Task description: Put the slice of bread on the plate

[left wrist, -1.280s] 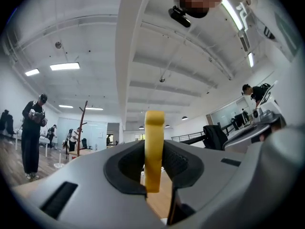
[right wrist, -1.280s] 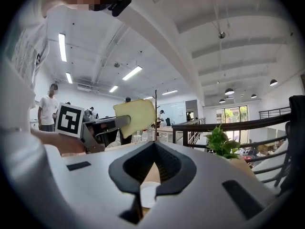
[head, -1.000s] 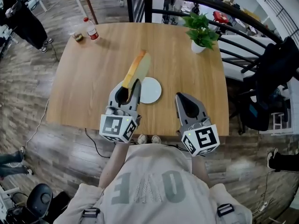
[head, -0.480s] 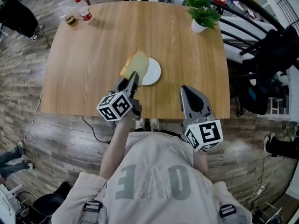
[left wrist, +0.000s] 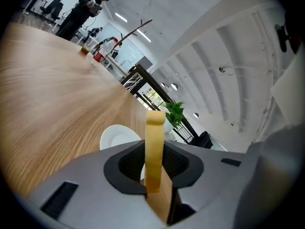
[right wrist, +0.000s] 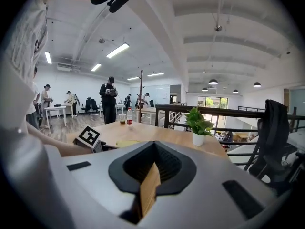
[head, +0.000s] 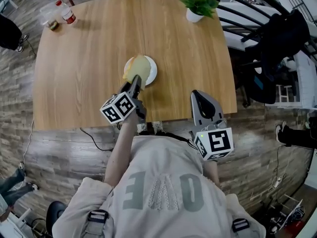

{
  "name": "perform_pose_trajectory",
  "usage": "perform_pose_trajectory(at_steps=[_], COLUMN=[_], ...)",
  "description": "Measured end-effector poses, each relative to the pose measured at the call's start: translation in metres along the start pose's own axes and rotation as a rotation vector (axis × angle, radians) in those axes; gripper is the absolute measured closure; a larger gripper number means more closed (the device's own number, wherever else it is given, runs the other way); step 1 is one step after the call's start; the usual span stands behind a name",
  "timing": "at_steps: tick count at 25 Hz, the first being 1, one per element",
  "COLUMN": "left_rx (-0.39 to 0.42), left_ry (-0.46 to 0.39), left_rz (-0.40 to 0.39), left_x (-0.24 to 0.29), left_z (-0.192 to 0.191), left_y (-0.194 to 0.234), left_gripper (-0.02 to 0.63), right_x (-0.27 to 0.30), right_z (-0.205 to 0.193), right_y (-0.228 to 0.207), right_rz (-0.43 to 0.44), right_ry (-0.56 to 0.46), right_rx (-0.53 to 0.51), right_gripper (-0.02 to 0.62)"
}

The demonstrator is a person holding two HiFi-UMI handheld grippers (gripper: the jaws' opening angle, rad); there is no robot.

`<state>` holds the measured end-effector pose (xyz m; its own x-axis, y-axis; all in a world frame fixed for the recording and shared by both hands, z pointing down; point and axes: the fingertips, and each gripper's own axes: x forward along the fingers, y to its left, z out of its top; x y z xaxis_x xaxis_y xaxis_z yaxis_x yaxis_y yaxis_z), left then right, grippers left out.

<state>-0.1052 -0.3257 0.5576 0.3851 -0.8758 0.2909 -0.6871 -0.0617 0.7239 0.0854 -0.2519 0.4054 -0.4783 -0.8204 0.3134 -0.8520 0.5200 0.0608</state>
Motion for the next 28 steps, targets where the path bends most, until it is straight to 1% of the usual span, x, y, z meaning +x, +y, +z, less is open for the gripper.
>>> perform_pose_trajectory(at_steps=[2, 6, 9, 13, 17, 18, 19, 21, 22, 23, 24, 27, 28], left_rx=[0.002, 0.030, 0.006, 0.038, 0.041, 0.068, 0.115, 0.253, 0.324, 0.383, 0.425, 0.512, 0.555], left_ry=[0.022, 0.051, 0.060, 0.114, 0.143, 0.150, 0.159, 0.192, 0.215, 0.236, 0.251, 0.265, 0.275], left_rz=[-0.010, -0.033, -0.056, -0.036, -0.034, -0.024, -0.004, 0.074, 0.112, 0.139, 0.158, 0.214, 0.237], left_x=[0.007, 0.021, 0.026, 0.032, 0.036, 0.036, 0.035, 0.036, 0.036, 0.037, 0.038, 0.039, 0.040], left_z=[-0.001, 0.000, -0.001, -0.009, -0.013, -0.014, -0.014, -0.016, -0.017, -0.018, -0.020, -0.021, -0.021], left_y=[0.000, -0.003, -0.004, 0.002, 0.006, 0.007, 0.010, 0.019, 0.023, 0.026, 0.027, 0.030, 0.031], left_gripper=[0.514, 0.514, 0.514, 0.514, 0.514, 0.514, 0.514, 0.506, 0.480, 0.438, 0.395, 0.283, 0.230], right_x=[0.000, 0.006, 0.011, 0.014, 0.015, 0.015, 0.015, 0.016, 0.017, 0.017, 0.017, 0.017, 0.017], right_z=[-0.002, -0.005, -0.005, -0.007, -0.011, -0.012, -0.012, -0.014, -0.015, -0.015, -0.015, -0.014, -0.014], right_y=[-0.001, 0.001, 0.004, 0.004, 0.001, 0.000, 0.000, 0.001, 0.002, 0.003, 0.003, 0.003, 0.003], right_rz=[-0.013, -0.030, -0.027, -0.033, -0.035, -0.037, -0.038, -0.036, -0.034, -0.033, -0.032, -0.027, -0.025], right_ry=[0.009, 0.037, 0.042, 0.054, 0.066, 0.070, 0.072, 0.074, 0.074, 0.073, 0.073, 0.071, 0.070], right_rx=[-0.002, -0.046, -0.025, -0.012, 0.031, 0.036, 0.039, 0.043, 0.044, 0.044, 0.043, 0.043, 0.044], right_gripper=[0.578, 0.578, 0.578, 0.578, 0.578, 0.578, 0.578, 0.578, 0.578, 0.578, 0.578, 0.578, 0.578])
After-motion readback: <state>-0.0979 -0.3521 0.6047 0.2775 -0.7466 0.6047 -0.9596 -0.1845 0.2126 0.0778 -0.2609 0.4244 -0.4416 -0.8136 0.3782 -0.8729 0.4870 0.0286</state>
